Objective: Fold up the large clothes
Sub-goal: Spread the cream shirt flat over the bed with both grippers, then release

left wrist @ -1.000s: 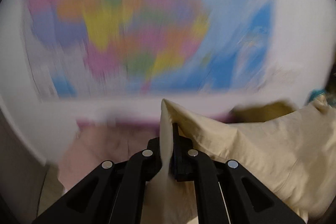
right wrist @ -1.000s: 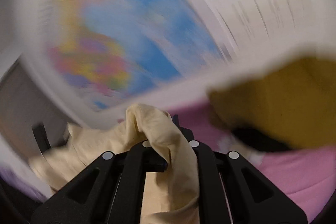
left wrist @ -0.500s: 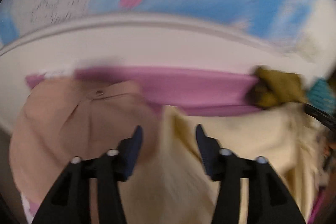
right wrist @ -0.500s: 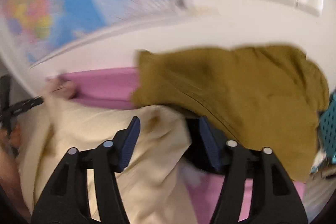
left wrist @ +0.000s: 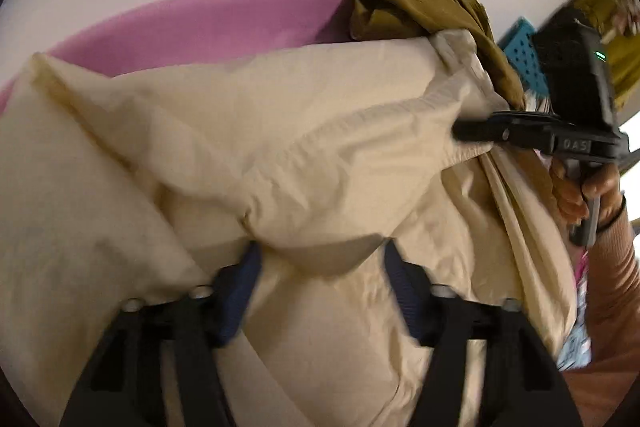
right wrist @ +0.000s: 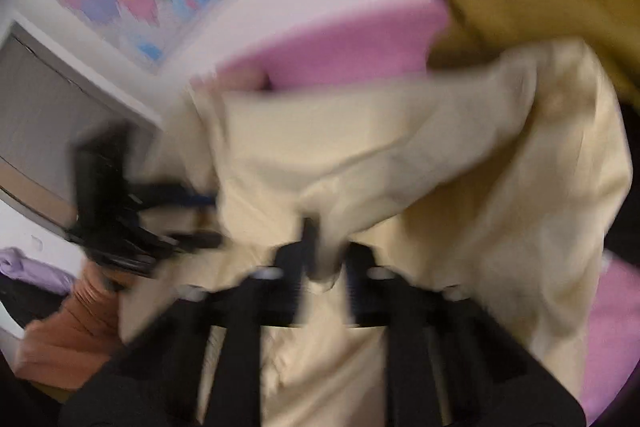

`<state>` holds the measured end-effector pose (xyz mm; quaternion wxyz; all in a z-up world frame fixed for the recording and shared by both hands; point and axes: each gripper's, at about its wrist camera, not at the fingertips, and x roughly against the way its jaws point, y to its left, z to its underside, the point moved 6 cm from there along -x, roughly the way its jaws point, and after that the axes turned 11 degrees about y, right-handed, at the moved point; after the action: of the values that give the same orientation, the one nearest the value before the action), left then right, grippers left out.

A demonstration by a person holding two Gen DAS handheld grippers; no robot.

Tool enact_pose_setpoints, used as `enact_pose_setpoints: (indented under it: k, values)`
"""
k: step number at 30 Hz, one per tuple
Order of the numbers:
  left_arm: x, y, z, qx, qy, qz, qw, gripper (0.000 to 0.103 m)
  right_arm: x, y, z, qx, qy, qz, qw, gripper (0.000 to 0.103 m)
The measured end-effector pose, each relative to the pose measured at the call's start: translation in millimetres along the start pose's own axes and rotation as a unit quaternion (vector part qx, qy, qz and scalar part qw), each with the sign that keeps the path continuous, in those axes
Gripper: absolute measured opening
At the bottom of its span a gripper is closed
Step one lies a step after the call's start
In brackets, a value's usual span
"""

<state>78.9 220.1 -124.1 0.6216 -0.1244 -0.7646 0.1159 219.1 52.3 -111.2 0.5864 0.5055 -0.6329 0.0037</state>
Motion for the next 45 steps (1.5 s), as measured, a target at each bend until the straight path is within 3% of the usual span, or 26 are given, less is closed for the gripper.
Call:
enact_pose_setpoints:
  k: [1, 2, 4, 6, 7, 8, 10, 11, 13, 14, 16, 19, 21, 23, 27, 28, 31, 33, 34, 35, 37, 38, 39, 40, 43, 45]
  values:
    - [5, 4, -11, 0.016, -0.009, 0.021, 0.9996, 0.039, 16, 7, -15, 0.008, -0.03, -0.015, 0.999, 0.005]
    - [10, 7, -19, 0.025, -0.02, 0.035, 0.9989, 0.036, 32, 11, -29, 0.011, -0.057, -0.015, 0.998, 0.005]
    - [30, 12, -42, 0.041, -0.056, 0.05, 0.9963, 0.038, 51, 16, -51, 0.011, -0.087, -0.02, 0.996, 0.005]
    - [54, 19, -69, 0.052, -0.102, 0.04, 0.9926, 0.038, 59, 15, -85, 0.004, -0.113, -0.006, 0.994, 0.005]
    - [64, 28, -83, 0.07, -0.13, 0.032, 0.9886, 0.044, 56, 12, -95, -0.002, -0.114, -0.006, 0.994, 0.008]
    - [68, 37, -91, 0.089, -0.141, 0.031, 0.9855, 0.056, 48, 2, -107, -0.015, -0.11, 0.005, 0.994, 0.01]
    - [69, 56, -104, 0.131, -0.156, 0.02, 0.9788, 0.063, 31, -17, -124, -0.059, -0.113, 0.025, 0.991, 0.04]
    - [68, 67, -107, 0.148, -0.161, -0.003, 0.9757, 0.069, 26, -24, -129, -0.063, -0.112, 0.043, 0.991, 0.048]
    - [69, 75, -103, 0.162, -0.163, -0.013, 0.9731, 0.076, 30, -26, -128, -0.066, -0.13, 0.07, 0.987, 0.05]
    - [71, 76, -96, 0.162, -0.164, -0.012, 0.973, 0.075, 36, -17, -121, -0.041, -0.139, 0.065, 0.987, 0.052]
    - [78, 63, -80, 0.136, -0.172, -0.02, 0.9754, 0.076, 52, -4, -100, 0.011, -0.158, 0.096, 0.983, 0.073]
    - [99, 37, -43, 0.077, -0.191, -0.035, 0.978, 0.082, 83, 11, -40, 0.063, -0.14, 0.148, 0.977, 0.075]
    - [108, 18, -4, 0.035, -0.198, -0.067, 0.9772, 0.083, 96, 16, 0, 0.088, -0.122, 0.144, 0.978, 0.075]
    - [110, 0, 25, 0.01, -0.197, -0.089, 0.9764, 0.087, 100, 19, 61, 0.104, -0.094, 0.157, 0.978, 0.075]
    - [92, -32, 85, -0.026, -0.177, -0.131, 0.9752, 0.088, 78, 28, 146, 0.103, -0.049, 0.16, 0.981, 0.077]
    - [85, -36, 98, -0.029, -0.166, -0.14, 0.9757, 0.089, 66, 35, 154, 0.104, -0.042, 0.155, 0.982, 0.077]
    - [75, -37, 125, -0.039, -0.149, -0.13, 0.9794, 0.089, 36, 41, 194, 0.103, -0.011, 0.141, 0.984, 0.088]
    - [69, -43, 150, -0.057, -0.146, -0.085, 0.984, 0.089, 18, 45, 207, 0.106, -0.002, 0.153, 0.982, 0.091]
    - [67, -49, 161, -0.065, -0.149, -0.065, 0.9846, 0.091, 12, 46, 206, 0.109, 0.0, 0.16, 0.981, 0.087]
    - [62, -50, 165, -0.066, -0.146, -0.068, 0.9848, 0.092, 4, 47, 208, 0.113, 0.002, 0.172, 0.979, 0.081]
    - [55, -55, 176, -0.067, -0.138, -0.089, 0.9841, 0.092, 3, 42, 212, 0.108, 0.002, 0.159, 0.981, 0.045]
    - [50, -54, 180, -0.065, -0.131, -0.1, 0.9843, 0.087, 8, 38, 207, 0.103, -0.004, 0.151, 0.983, 0.033]
    - [47, -51, 184, -0.058, -0.123, -0.117, 0.9838, 0.078, 14, 38, 204, 0.099, -0.013, 0.141, 0.985, 0.014]
    - [46, -47, 186, -0.051, -0.118, -0.129, 0.9833, 0.051, 30, 40, 199, 0.096, -0.032, 0.124, 0.987, 0.009]
    - [63, -27, 186, -0.018, -0.121, -0.131, 0.9837, 0.007, 82, 40, 187, 0.097, -0.09, 0.139, 0.981, 0.007]
    - [94, -12, 179, 0.012, -0.152, -0.139, 0.9785, 0.005, 122, 33, 172, 0.085, -0.131, 0.165, 0.974, 0.006]
